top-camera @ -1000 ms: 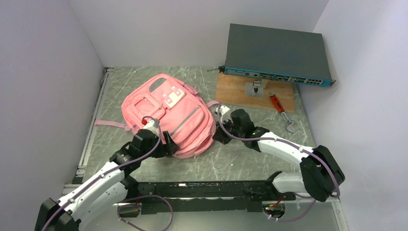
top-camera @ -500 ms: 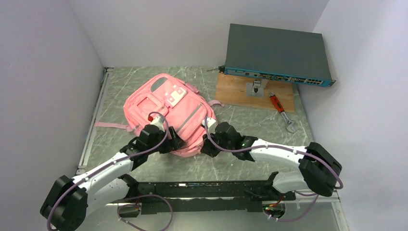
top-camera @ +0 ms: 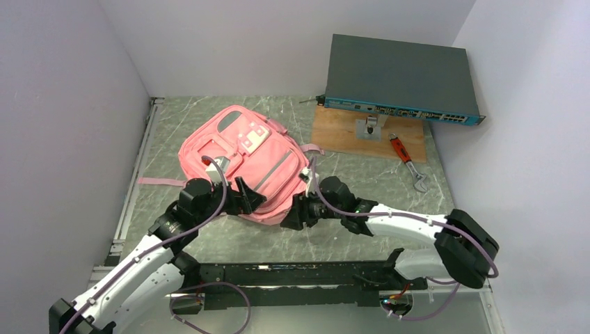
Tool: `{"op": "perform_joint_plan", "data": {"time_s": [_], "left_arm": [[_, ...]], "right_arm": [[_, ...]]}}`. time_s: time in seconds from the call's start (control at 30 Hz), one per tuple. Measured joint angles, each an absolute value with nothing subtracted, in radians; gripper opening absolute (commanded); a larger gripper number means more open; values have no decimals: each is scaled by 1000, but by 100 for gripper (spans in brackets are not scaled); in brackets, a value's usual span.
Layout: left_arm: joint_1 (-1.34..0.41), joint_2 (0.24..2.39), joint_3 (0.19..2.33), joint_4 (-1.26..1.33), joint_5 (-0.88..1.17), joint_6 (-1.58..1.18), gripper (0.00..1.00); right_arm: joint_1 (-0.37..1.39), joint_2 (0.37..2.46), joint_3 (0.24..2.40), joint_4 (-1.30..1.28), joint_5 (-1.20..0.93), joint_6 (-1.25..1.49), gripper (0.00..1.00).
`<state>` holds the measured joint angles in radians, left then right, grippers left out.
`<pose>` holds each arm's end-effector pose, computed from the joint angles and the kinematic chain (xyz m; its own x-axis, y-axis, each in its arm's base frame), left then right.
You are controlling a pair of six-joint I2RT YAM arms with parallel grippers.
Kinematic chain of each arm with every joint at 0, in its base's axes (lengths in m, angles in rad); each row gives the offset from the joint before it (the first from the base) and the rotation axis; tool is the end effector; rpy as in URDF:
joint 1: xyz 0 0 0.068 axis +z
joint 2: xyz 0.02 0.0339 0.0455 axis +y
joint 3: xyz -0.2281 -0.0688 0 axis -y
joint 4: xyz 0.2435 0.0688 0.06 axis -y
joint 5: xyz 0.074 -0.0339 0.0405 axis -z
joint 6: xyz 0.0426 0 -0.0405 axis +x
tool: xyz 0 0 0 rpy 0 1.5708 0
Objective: Pack the student bag
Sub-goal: Zip the student bag at the center of the board.
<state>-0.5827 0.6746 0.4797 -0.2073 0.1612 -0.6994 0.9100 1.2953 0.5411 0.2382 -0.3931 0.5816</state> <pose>0.1625 -0.1153 0.2222 -0.6792 -0.3134 -0.6637 0.2996 0.7071 -0.6405 0.1560 0.2272 0.1541 -0.7660 -0.1586 -0.6230 -0.6139 0.4679 0.6358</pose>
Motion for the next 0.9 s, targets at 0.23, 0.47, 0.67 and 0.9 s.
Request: {"op": "perform_joint_plan", "data": {"time_s": [0.23,0.47,0.67,0.9], "left_arm": [[-670,698,496,-186,198,-702,73],[-949,886,584,-207,57,-733,63],[-1071,1063,643,-222,-111,-812,57],[-1127,1201,725,-261,-252,-863,48]], "right_arm": [[796,1110,513,151,-243,783,55],[677,1005,454,68,-94,921,57],[672,1061,455,69,-92,1021,57],[679,1198,455,174,-163,1137,58]]}}
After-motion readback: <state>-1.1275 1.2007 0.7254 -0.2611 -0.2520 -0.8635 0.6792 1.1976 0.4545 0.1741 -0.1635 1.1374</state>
